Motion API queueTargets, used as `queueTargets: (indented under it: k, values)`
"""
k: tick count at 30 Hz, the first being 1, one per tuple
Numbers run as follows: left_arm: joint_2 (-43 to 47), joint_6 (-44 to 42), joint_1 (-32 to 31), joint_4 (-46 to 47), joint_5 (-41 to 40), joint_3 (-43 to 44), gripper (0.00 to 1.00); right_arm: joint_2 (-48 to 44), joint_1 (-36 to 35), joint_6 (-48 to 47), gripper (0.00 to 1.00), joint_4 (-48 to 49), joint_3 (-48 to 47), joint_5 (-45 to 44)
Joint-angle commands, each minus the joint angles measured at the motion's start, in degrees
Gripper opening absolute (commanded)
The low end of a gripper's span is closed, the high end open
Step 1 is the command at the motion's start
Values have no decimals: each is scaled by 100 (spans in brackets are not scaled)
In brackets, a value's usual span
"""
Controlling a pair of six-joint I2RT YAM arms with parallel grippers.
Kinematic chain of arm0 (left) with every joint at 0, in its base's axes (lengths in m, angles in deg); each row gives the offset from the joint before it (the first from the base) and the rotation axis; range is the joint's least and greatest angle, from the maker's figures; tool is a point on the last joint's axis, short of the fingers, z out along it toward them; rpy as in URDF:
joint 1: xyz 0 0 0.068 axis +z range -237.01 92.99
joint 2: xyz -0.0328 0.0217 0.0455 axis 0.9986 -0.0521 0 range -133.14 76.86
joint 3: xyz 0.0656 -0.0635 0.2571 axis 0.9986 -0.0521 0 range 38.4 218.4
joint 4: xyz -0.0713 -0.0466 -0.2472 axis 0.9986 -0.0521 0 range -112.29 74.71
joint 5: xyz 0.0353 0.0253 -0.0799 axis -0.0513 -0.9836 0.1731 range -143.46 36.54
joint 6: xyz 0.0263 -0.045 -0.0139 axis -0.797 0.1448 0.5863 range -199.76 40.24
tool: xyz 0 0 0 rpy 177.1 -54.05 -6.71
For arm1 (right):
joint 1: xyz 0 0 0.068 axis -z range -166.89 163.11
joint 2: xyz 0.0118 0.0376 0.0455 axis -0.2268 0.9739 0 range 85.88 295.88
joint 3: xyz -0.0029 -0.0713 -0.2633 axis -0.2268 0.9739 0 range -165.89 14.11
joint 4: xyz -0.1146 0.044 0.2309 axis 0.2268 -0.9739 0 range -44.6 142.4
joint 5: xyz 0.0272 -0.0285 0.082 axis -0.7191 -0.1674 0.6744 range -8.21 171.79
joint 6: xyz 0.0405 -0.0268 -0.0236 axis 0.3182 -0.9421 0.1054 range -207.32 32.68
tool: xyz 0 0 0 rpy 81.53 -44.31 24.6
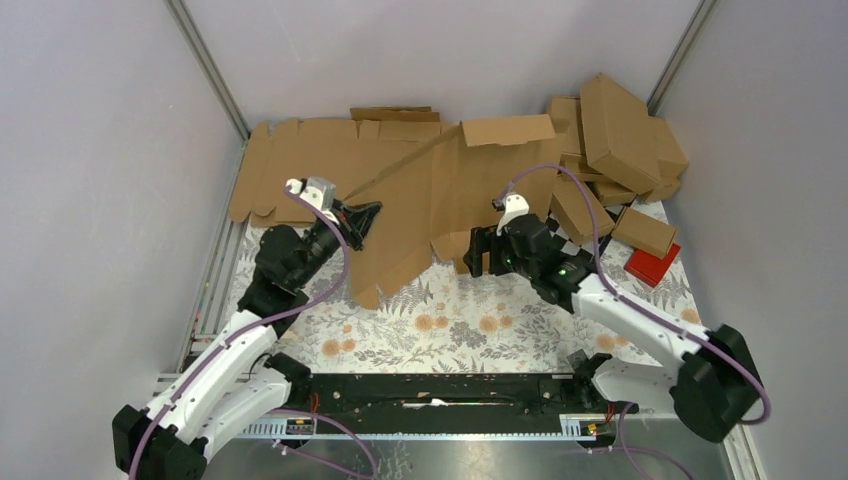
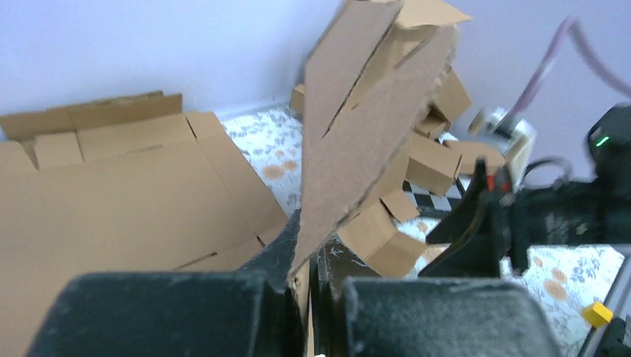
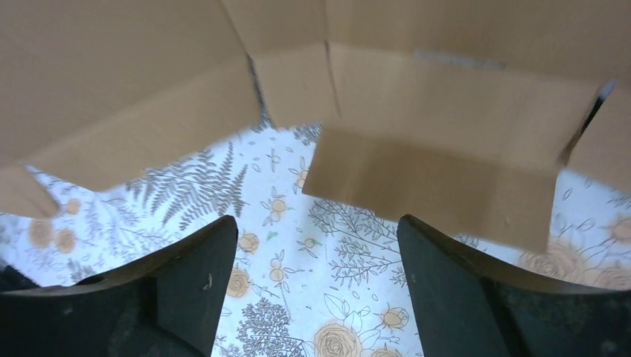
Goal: Fold the paper box
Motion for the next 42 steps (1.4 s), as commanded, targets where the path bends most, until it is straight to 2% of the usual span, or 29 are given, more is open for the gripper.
queueTargets:
  k: [1, 2, 4, 8, 11, 16, 19, 23, 28, 30, 32, 35, 36, 37, 38, 39, 40, 42]
  values:
    - [157, 12, -349, 1182, -316, -427, 0, -714, 19, -552, 88, -361, -550, 293]
    - [183, -75, -459, 1200, -424, -501, 0, -785, 21, -522, 91, -520, -756, 250]
    - [241, -198, -667, 1206, -631, -585, 0, -800, 22, -194, 98, -835, -1232, -368]
    - [433, -432, -1012, 1232, -859, -731, 0, -715, 154, 1365, 100, -1498, -2163, -1485]
    - [565, -545, -1189, 1267, -1030, -849, 0, -920, 298, 2491, 100, -1180, -2225, -1675]
    - [633, -585, -1336, 1284, -1129, -917, 0, -1185, 459, 3772, 100, -669, -2153, -2306]
    - [657, -607, -1388, 1303, -1128, -945, 0, -1270, 664, 4572, 100, -401, -1907, -2359]
    - [719, -642, -1461, 1303, -1130, -979, 0, -1327, 781, 5056, 100, 413, -1453, -2395]
    - [768, -690, -1528, 1285, -1306, -1002, 0, -1113, 954, 5154, 99, 895, -1392, -2275]
    - [784, -691, -1555, 1270, -1315, -1019, 0, -1075, 968, 5064, 92, 1110, -1389, -2259]
    - [798, -683, -1584, 1250, -1366, -1047, 0, -1054, 979, 5030, 77, 1306, -1371, -2268]
    - [827, -666, -1627, 1186, -1438, -1079, 0, -1082, 1009, 4994, 43, 1549, -1293, -2235]
    - [831, -641, -1638, 1125, -1488, -1059, 0, -1112, 1015, 4979, 24, 1586, -1266, -2232]
    - [844, -601, -1649, 991, -1567, -1010, 10, -1153, 1014, 4978, 8, 1607, -1214, -2244]
    - [860, -531, -1652, 807, -1668, -928, 28, -1214, 1014, 4977, 0, 1610, -1152, -2264]
    - [887, -465, -1652, 500, -1799, -811, 46, -1270, 1014, 4973, 0, 1639, -1081, -2283]
    - [898, -414, -1652, 128, -1933, -647, 57, -1334, 1015, 4953, 0, 1701, -1006, -2286]
    - [898, -354, -1652, -755, -2113, -201, 71, -1380, 1014, 4933, 0, 1729, -908, -2261]
